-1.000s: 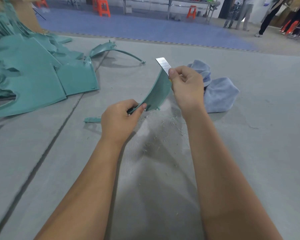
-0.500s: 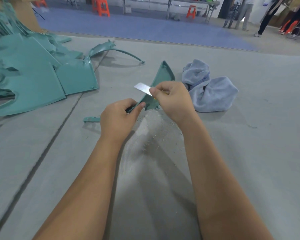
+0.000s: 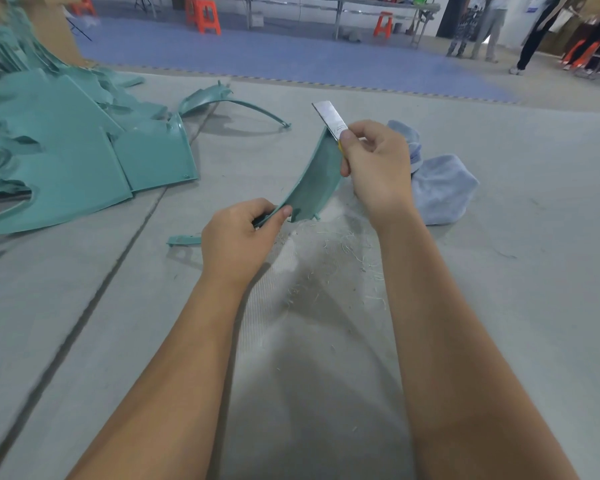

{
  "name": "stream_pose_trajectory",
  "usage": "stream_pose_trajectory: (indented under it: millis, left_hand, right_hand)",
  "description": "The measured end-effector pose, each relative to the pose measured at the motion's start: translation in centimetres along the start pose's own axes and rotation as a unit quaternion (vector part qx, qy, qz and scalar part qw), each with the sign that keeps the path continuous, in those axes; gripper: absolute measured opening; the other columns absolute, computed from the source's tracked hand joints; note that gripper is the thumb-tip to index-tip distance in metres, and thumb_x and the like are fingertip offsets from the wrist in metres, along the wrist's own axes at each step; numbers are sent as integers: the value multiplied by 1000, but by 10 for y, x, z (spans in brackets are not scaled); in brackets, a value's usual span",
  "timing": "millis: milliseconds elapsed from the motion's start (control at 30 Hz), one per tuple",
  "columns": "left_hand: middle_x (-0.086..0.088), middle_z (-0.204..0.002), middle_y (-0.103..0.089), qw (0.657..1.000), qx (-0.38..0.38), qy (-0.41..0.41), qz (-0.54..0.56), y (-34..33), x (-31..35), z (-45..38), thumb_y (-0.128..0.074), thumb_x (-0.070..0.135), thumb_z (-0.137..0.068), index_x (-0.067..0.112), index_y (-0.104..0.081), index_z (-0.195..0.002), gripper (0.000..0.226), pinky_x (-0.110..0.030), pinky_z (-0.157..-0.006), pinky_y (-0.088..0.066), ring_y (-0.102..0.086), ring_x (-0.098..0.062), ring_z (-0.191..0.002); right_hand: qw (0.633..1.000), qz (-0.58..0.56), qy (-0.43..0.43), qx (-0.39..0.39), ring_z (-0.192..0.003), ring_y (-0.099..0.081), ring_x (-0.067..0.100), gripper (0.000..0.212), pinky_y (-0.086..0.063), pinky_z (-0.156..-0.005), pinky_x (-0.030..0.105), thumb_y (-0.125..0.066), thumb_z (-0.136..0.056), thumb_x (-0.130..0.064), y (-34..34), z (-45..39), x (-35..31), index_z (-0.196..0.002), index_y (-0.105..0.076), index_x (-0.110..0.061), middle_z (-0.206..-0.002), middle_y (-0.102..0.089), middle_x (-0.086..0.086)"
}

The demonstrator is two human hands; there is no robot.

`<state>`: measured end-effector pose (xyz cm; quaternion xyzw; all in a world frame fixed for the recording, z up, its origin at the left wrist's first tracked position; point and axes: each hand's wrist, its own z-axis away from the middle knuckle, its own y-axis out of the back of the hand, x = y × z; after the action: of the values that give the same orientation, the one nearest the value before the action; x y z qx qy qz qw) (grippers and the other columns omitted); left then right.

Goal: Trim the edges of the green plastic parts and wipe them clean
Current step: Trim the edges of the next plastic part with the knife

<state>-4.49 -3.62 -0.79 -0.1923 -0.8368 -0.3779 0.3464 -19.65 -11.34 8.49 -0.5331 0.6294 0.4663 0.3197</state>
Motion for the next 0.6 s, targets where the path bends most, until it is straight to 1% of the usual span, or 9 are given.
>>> stream_pose_trajectory:
  millis: [67, 167, 233, 300, 367, 433, 500, 567, 600]
  left_hand:
    - [6, -54, -53, 1000, 3, -1, -1, 0, 0, 0, -54, 57, -84, 26, -63, -70, 35, -27, -49, -31, -48, -11, -54]
    - [6, -55, -55, 1000, 6, -2, -6, 1, 1, 0, -53, 56, -84, 27, -62, -69, 35, -27, -49, -31, -49, -11, -55]
    - [7, -56, -56, 1000, 3, -4, -6, 1, 2, 1, -53, 57, -85, 30, -61, -68, 33, -26, -49, -31, -50, -11, -55]
    - [7, -55, -55, 1000, 1, -7, -4, 2, 2, 1, -53, 57, -84, 31, -61, -68, 31, -26, -49, -31, -49, -10, -55]
    - [7, -55, -55, 1000, 1, -7, -1, 1, 1, 1, -53, 58, -84, 31, -61, -69, 31, -27, -49, -32, -49, -10, -54]
    - [7, -56, -56, 1000, 3, -5, 4, 0, 1, 1, -54, 58, -84, 30, -63, -69, 32, -27, -49, -33, -49, -11, -54]
    - [6, -57, -57, 1000, 5, -4, 5, 0, 0, 1, -54, 58, -84, 28, -65, -71, 34, -27, -50, -34, -51, -11, -55]
    - [7, -57, -57, 1000, 5, -7, 2, 0, -1, 1, -54, 59, -84, 28, -65, -72, 35, -28, -50, -35, -51, -12, -56]
    - [7, -57, -57, 1000, 5, -8, 1, 0, -1, 1, -53, 59, -84, 29, -65, -72, 34, -27, -50, -35, -51, -12, -56]
  right_hand:
    - [1000, 31, 4, 1, -51, -40, 6, 21, -32, -51, 19, -56, -94, -18, 0, -1, 2, -76, -67, -20, -52, -46, -12]
    - [998, 61, 15, -22, -51, -33, 9, 20, -28, -51, 24, -56, -92, -15, -2, 4, 7, -78, -68, -7, -48, -37, -12]
    - [999, 47, 17, -23, -54, -31, 10, 21, -26, -53, 25, -56, -92, -12, -2, 7, 8, -77, -67, -4, -51, -36, -9]
    - [999, 27, 18, -8, -55, -33, 10, 22, -28, -54, 25, -56, -92, -13, -1, 7, 6, -72, -66, -10, -53, -38, -10]
    - [1000, 11, 19, 17, -57, -39, 7, 22, -33, -56, 23, -56, -93, -15, 0, 5, 2, -75, -68, -18, -55, -45, -13]
    - [999, 12, 25, 28, -59, -44, 6, 26, -37, -58, 22, -55, -94, -17, 1, 2, -2, -72, -66, -28, -58, -52, -16]
    - [999, 31, 36, 18, -63, -47, 7, 28, -38, -61, 25, -55, -94, -17, 1, 0, -3, -71, -64, -28, -65, -58, -10]
    - [998, 52, 43, 1, -67, -48, 9, 24, -37, -62, 27, -54, -94, -15, 1, -2, -1, -76, -67, -20, -71, -60, 5]
    - [998, 53, 44, -5, -68, -47, 10, 22, -37, -63, 28, -54, -95, -14, 1, -1, 1, -79, -69, -15, -72, -59, 8]
